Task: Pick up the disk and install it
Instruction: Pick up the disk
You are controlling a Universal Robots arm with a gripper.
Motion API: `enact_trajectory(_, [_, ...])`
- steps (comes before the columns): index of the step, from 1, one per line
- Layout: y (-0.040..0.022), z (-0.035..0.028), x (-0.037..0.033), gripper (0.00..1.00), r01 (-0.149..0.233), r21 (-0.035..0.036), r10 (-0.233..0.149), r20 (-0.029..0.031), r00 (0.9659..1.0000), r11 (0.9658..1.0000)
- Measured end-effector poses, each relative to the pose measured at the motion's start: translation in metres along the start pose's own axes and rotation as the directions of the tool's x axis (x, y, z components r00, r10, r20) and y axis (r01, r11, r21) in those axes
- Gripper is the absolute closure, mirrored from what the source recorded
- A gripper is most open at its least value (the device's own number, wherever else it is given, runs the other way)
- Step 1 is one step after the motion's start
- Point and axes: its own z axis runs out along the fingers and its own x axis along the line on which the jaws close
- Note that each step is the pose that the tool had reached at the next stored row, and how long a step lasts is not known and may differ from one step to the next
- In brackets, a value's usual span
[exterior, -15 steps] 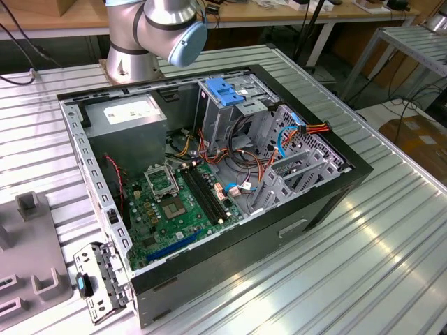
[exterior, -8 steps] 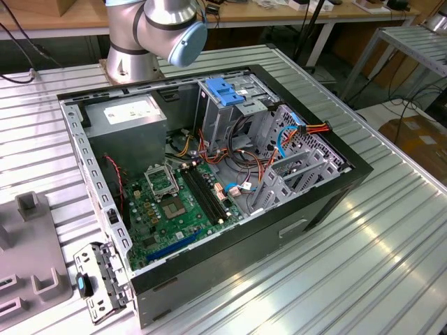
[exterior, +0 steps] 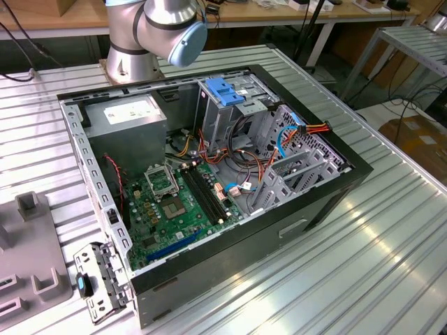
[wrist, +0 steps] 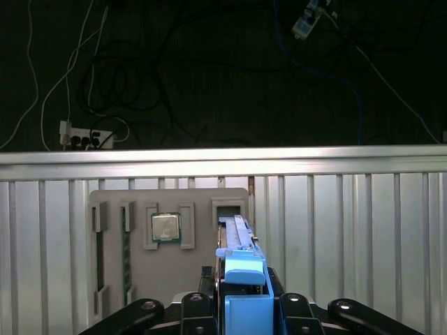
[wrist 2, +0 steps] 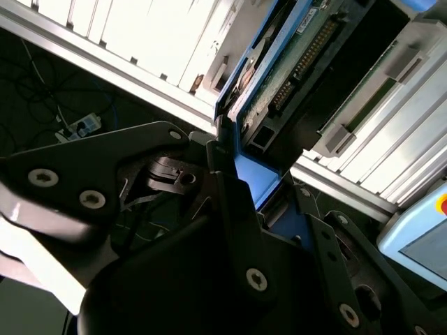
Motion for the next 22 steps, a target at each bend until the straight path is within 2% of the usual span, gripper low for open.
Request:
enact_trajectory(12, [0.0000, -0.0102, 0.0000, 0.63, 0.000, 0.0000, 0.000, -0.0010, 1.0000, 1.0000])
enact_trajectory(22, [0.0002, -0.0228, 0.0000, 0.63, 0.000, 0.0001, 0.000, -0.0022, 1.0000, 1.0000])
